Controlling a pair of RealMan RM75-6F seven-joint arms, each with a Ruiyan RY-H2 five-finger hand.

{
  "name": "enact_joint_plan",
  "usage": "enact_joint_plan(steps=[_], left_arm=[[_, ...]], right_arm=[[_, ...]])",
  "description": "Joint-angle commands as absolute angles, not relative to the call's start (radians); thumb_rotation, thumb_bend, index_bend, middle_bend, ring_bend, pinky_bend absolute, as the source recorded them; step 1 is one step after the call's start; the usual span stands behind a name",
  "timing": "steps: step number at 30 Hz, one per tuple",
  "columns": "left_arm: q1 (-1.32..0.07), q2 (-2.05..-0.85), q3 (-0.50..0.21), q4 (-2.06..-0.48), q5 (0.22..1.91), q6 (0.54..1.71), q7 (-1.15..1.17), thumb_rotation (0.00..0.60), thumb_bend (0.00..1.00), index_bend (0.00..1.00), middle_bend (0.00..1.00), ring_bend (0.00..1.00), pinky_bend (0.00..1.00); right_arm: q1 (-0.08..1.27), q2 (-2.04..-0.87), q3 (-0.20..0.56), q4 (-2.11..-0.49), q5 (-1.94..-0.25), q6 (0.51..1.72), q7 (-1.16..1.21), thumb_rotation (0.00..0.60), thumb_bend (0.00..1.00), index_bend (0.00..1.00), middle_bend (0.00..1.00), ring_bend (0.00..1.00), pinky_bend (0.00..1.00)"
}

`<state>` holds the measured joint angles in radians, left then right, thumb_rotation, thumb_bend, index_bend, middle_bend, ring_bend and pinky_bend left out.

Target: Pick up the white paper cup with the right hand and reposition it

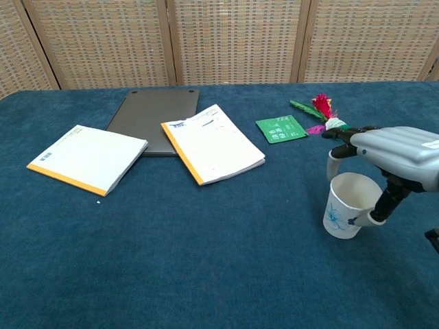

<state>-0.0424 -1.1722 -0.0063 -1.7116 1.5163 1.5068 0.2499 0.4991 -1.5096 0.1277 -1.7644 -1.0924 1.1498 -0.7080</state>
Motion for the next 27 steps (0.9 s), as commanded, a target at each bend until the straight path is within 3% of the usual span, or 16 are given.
enact_joint_plan(steps=[1,13,27], left_arm=[[-0.042,-1.173,-0.006,-1.711,1.516,1.507,0.252,0.6,0.14,0.0,0.0,0.0,0.0],[-0.043,-1.18,-0.007,-1.709,1.514,1.508,0.264,0.6,0.14,0.0,0.0,0.0,0.0],[-0.046,-1.186,-0.009,-1.699,1.511,1.504,0.26,0.6,0.14,0.0,0.0,0.0,0.0]], right_arm=[[0.499,-1.506,0.123,-1.768,-1.102,1.157,-0.697,0.6,0.26,0.45,0.07,0.0,0.0],[0.521,-1.49,0.18,-1.812,-1.141,1.134,-0.49,0.6,0.27,0.48,0.08,0.0,0.0],[0.583,-1.593,0.315,-1.717,-0.97,1.101,-0.335,0.6,0.27,0.49,0.09,0.0,0.0]])
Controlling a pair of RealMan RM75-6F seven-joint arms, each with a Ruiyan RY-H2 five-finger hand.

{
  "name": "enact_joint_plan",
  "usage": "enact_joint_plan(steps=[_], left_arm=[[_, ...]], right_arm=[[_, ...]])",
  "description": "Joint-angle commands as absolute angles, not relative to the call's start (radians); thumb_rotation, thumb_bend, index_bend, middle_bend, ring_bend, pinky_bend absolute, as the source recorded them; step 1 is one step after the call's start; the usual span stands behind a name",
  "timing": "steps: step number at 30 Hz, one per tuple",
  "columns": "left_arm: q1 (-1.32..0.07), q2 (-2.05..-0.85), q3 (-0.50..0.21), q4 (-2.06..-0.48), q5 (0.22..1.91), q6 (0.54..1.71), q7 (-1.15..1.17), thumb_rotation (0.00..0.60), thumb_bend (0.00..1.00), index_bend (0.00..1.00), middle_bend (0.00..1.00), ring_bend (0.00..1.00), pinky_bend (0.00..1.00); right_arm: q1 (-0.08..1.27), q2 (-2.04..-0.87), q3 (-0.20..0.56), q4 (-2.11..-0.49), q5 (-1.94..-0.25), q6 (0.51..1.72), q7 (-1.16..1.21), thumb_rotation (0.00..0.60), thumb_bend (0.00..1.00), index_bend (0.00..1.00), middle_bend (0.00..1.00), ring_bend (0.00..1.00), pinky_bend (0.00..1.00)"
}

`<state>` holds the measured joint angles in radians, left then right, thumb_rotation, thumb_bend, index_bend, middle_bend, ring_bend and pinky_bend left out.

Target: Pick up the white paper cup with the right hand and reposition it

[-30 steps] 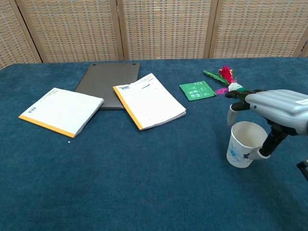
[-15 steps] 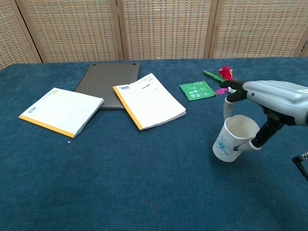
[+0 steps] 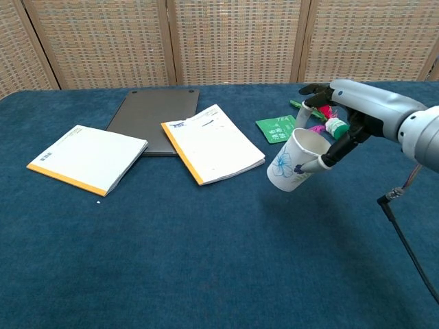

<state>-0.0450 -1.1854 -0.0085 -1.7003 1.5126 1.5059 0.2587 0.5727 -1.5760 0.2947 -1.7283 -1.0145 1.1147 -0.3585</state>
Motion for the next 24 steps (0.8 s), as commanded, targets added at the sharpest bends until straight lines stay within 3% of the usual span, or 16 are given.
enact_joint_plan(steps=[1,11,24], left_arm=[[-0.047,-1.187,-0.009,-1.698,1.51,1.503,0.26,0.6,0.14,0.0,0.0,0.0,0.0],[-0.048,-1.212,-0.002,-1.689,1.523,1.505,0.322,0.6,0.14,0.0,0.0,0.0,0.0],[-0.048,-1.22,-0.002,-1.685,1.525,1.509,0.333,0.6,0.14,0.0,0.0,0.0,0.0]], right_arm=[[0.586,-1.597,0.318,-1.714,-0.952,1.095,-0.33,0.6,0.27,0.49,0.09,0.0,0.0],[0.62,-1.688,0.343,-1.572,-0.835,1.06,-0.264,0.6,0.29,0.5,0.02,0.0,0.0],[0.633,-1.678,0.319,-1.526,-0.793,1.076,-0.319,0.6,0.3,0.47,0.0,0.0,0.0]])
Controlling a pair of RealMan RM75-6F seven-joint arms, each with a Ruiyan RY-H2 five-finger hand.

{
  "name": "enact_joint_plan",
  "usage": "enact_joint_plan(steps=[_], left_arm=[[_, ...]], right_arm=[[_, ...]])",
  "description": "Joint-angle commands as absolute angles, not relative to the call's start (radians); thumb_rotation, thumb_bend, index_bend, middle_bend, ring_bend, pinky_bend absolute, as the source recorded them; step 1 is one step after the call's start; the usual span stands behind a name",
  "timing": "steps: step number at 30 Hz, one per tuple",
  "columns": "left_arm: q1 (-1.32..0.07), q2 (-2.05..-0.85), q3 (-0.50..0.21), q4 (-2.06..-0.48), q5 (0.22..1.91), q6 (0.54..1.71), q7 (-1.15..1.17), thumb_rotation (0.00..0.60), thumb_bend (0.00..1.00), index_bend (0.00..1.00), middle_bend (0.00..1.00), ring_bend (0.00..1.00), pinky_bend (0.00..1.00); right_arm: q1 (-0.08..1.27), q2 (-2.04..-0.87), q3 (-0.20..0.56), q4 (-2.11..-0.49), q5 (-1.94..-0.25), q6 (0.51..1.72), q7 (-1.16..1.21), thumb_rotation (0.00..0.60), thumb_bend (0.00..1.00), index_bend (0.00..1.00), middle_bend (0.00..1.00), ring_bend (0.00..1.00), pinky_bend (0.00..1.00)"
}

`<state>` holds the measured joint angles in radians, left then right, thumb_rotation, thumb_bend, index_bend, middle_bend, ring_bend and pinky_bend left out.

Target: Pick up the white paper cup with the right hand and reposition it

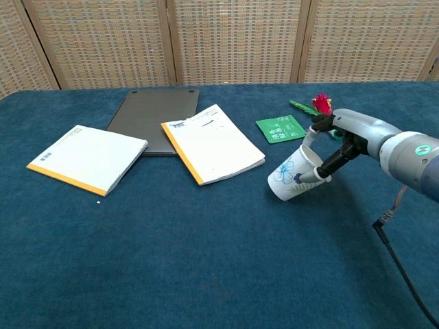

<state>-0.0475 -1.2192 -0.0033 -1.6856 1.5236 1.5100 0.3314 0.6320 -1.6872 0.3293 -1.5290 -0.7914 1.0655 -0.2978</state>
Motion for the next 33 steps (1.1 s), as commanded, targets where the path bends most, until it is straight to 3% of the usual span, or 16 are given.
enact_joint_plan(steps=[1,11,24,33], left_arm=[[-0.048,-1.22,-0.002,-1.686,1.525,1.509,0.334,0.6,0.14,0.0,0.0,0.0,0.0],[-0.048,-1.223,-0.001,-1.686,1.525,1.51,0.341,0.6,0.14,0.0,0.0,0.0,0.0],[-0.05,-1.216,0.003,-1.693,1.521,1.497,0.324,0.6,0.14,0.0,0.0,0.0,0.0],[-0.05,-1.204,0.003,-1.695,1.523,1.498,0.297,0.6,0.14,0.0,0.0,0.0,0.0]], right_arm=[[0.634,-1.677,0.313,-1.522,-0.798,1.085,-0.332,0.6,0.3,0.46,0.0,0.0,0.0],[0.624,-1.652,0.26,-1.502,-0.821,1.147,-0.44,0.6,0.3,0.31,0.0,0.0,0.0],[0.611,-1.661,0.204,-1.615,-0.898,1.222,-0.532,0.6,0.3,0.28,0.0,0.0,0.0],[0.654,-1.776,0.212,-1.622,-0.844,1.253,-0.67,0.6,0.3,0.28,0.0,0.0,0.0]])
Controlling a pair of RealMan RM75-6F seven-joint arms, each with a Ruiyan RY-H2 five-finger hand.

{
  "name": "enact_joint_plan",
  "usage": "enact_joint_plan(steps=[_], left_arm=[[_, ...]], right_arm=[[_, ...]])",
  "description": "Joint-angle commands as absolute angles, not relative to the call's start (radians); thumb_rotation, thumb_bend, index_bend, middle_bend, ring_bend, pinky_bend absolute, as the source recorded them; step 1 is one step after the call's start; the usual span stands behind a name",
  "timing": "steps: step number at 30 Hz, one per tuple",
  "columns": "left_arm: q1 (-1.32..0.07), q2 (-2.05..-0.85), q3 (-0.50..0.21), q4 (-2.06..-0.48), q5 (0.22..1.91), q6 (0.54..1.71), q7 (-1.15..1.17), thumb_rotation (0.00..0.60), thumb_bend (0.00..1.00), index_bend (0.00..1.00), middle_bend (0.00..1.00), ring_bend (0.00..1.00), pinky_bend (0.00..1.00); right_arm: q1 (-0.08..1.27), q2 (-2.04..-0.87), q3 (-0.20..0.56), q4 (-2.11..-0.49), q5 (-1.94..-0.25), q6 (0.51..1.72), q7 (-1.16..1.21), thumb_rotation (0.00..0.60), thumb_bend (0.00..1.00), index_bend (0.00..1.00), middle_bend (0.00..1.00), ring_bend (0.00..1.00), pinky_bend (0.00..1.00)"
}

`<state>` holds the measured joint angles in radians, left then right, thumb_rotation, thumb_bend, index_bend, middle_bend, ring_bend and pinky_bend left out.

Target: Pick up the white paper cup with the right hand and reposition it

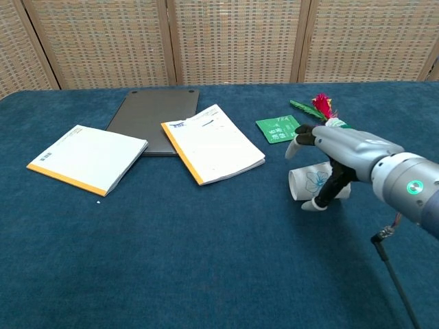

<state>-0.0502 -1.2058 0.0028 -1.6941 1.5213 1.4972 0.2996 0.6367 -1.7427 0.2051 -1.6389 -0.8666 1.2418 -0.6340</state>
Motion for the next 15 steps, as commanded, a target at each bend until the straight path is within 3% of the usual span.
enact_joint_plan(steps=[1,15], left_arm=[[-0.05,-1.203,0.004,-1.695,1.525,1.498,0.295,0.6,0.14,0.0,0.0,0.0,0.0],[-0.055,-1.205,0.012,-1.698,1.534,1.487,0.295,0.6,0.14,0.0,0.0,0.0,0.0]], right_arm=[[0.659,-1.785,0.216,-1.61,-0.836,1.254,-0.683,0.6,0.3,0.28,0.0,0.0,0.0],[0.679,-1.842,0.237,-1.499,-0.811,1.276,-0.751,0.6,0.3,0.32,0.0,0.0,0.0]])
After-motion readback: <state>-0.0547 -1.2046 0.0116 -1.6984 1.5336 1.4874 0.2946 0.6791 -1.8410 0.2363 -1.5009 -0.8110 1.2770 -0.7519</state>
